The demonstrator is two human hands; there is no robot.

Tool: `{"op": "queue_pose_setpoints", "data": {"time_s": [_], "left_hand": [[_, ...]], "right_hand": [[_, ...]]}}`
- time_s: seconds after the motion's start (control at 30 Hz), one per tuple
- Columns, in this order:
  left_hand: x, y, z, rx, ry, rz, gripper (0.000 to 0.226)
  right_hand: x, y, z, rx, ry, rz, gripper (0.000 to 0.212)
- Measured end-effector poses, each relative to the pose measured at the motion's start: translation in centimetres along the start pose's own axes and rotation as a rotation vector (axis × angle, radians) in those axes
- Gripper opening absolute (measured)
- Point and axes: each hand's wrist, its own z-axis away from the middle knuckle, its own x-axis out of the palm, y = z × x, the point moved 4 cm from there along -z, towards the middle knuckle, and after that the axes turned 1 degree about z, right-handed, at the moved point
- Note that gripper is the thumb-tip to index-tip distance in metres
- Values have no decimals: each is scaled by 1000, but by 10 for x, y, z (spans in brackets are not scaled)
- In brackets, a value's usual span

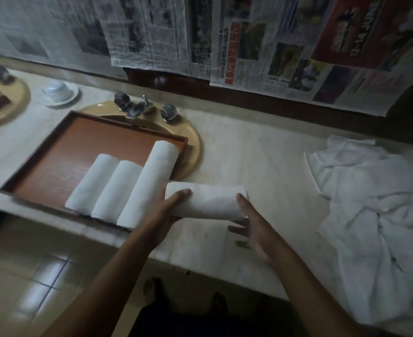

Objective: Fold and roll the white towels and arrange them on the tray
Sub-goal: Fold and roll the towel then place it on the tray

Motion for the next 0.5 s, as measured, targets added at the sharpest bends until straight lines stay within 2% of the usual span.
{"op": "queue_pose_setpoints", "data": {"time_s": [0.07,0.13,0.17,0.23,0.33,0.4,0.5], "left_hand": [[-17,11,-3,31,-3,-72,69],[-34,21,-7,71,-33,-137,65],[-44,26,-10,79,-53,-134,62],[-59,41,-12,90,-74,-92,55],[-90,68,-17,108,-49,-34,51],[-121,86,-22,123,0,-43,49],[-167,104,-22,147,107,-102,38]], "right_hand": [[23,-14,-4,-50,-66,-133,93],[41,-33,-12,-124,-18,-257,65],[52,-43,-16,-155,10,-289,59],[71,-59,-25,-218,45,-292,50],[108,-81,-41,-314,89,-173,42],[140,-98,-55,-368,117,-75,31],[188,-123,-76,-443,140,20,28]]}}
